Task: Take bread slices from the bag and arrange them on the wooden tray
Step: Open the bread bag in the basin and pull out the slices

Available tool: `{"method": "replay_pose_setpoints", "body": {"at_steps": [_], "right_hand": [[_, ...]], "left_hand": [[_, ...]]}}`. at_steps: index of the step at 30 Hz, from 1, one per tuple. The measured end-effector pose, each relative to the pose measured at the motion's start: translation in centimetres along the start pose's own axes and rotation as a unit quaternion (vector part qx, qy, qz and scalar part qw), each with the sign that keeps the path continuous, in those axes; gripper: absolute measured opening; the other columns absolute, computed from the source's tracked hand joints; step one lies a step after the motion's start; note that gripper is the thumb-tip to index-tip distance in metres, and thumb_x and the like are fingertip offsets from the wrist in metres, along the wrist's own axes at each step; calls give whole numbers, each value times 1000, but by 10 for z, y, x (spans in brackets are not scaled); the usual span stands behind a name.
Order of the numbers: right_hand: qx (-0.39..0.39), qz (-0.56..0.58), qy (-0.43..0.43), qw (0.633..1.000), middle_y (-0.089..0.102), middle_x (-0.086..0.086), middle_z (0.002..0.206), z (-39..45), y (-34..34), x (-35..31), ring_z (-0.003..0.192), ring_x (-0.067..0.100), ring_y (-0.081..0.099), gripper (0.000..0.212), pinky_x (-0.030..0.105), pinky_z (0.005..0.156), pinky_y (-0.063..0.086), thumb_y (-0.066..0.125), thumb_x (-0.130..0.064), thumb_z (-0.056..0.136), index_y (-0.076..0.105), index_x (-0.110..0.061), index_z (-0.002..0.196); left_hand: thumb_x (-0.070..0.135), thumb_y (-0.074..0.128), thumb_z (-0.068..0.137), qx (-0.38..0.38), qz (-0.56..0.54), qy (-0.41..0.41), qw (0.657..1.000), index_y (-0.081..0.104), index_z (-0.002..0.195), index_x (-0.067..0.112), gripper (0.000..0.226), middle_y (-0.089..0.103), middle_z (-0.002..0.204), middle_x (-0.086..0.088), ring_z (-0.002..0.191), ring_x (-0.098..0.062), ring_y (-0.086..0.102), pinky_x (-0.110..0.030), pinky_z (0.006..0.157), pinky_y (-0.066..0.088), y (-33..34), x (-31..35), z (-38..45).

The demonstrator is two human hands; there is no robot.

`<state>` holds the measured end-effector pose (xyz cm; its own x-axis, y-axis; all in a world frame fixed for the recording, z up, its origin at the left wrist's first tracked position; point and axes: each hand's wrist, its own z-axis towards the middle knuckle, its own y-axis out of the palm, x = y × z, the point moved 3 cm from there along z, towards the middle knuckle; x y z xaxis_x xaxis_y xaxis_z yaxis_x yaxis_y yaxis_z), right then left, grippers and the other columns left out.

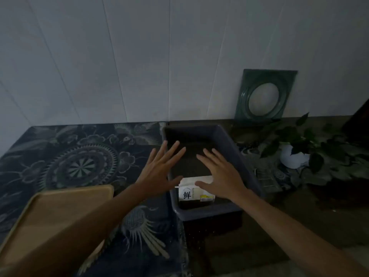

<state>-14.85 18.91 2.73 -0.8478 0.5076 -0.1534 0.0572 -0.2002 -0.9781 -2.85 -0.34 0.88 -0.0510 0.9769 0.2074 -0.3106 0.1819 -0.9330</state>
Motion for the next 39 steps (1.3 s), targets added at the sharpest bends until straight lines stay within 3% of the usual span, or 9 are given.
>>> {"method": "replay_pose_setpoints", "body": {"at_steps": [5, 9, 11, 14, 18, 21, 30, 35, 39], "right_hand": [[-56, 12, 24, 998, 28, -6, 167, 9, 26, 16, 154, 20, 22, 89, 46, 115, 39, 65, -64, 83, 28, -34, 158], [-63, 59, 37, 996, 36, -11, 162, 10, 44, 27, 145, 13, 35, 70, 35, 111, 42, 70, -49, 87, 45, -31, 150], [-56, 77, 32, 995, 44, -11, 157, 10, 51, 29, 141, 12, 41, 58, 34, 107, 44, 72, -40, 88, 56, -29, 142], [-22, 77, 19, 997, 63, -2, 138, 9, 55, 29, 124, 21, 59, 42, 44, 99, 51, 79, -24, 83, 72, -21, 124], [18, 81, 5, 997, 72, 0, 114, 8, 56, 33, 103, 23, 66, 33, 46, 87, 55, 84, -13, 77, 79, -17, 109], [56, 98, -4, 994, 70, 0, 101, 5, 55, 36, 92, 23, 65, 30, 43, 77, 55, 86, -10, 76, 80, -17, 104], [72, 146, -21, 986, 70, -6, 91, 13, 63, 50, 85, 16, 62, 19, 34, 72, 51, 84, -19, 83, 81, -20, 101], [37, 179, -38, 982, 73, -7, 86, 23, 60, 56, 81, 15, 63, 16, 36, 70, 51, 83, -21, 84, 82, -22, 99], [-30, 239, -31, 970, 76, -10, 93, 35, 56, 64, 86, 9, 63, 18, 36, 78, 53, 79, -28, 87, 81, -24, 104]], "left_hand": [[64, 55, 83, -42, -66, 3, 997, -8, 155, 49, 97, -16, 166, 21, 154, -18, -19, -46, 120, -3, 37, -7, 6], [47, 70, 80, -110, -178, -5, 978, -3, 155, 50, 104, 3, 166, 21, 155, -14, -1, -36, 119, 17, 61, -12, 3], [40, 72, 82, -126, -190, 2, 974, 7, 156, 46, 99, 18, 165, 17, 154, -13, 11, -34, 119, 24, 72, -10, 2], [30, 73, 84, -111, -198, 1, 974, 38, 152, 33, 76, 45, 154, 8, 144, -15, 35, -37, 117, 37, 80, -9, 1], [23, 75, 84, -58, -192, -14, 980, 66, 128, 22, 45, 64, 128, 2, 119, -19, 56, -39, 95, 54, 83, -6, 3], [22, 74, 87, -28, -190, -18, 981, 70, 122, 19, 35, 65, 117, 1, 106, -18, 60, -37, 81, 57, 81, -3, 5], [19, 75, 87, -17, -200, -43, 979, 75, 114, 18, 28, 65, 108, 0, 96, -15, 63, -36, 70, 59, 75, -4, 10], [17, 73, 89, -23, -209, -45, 977, 77, 109, 16, 20, 71, 99, 1, 89, -16, 67, -40, 70, 58, 68, -7, 15], [21, 71, 89, -19, -179, -35, 983, 74, 112, 21, 23, 71, 99, 4, 89, -16, 67, -41, 67, 58, 63, -5, 21]]}}
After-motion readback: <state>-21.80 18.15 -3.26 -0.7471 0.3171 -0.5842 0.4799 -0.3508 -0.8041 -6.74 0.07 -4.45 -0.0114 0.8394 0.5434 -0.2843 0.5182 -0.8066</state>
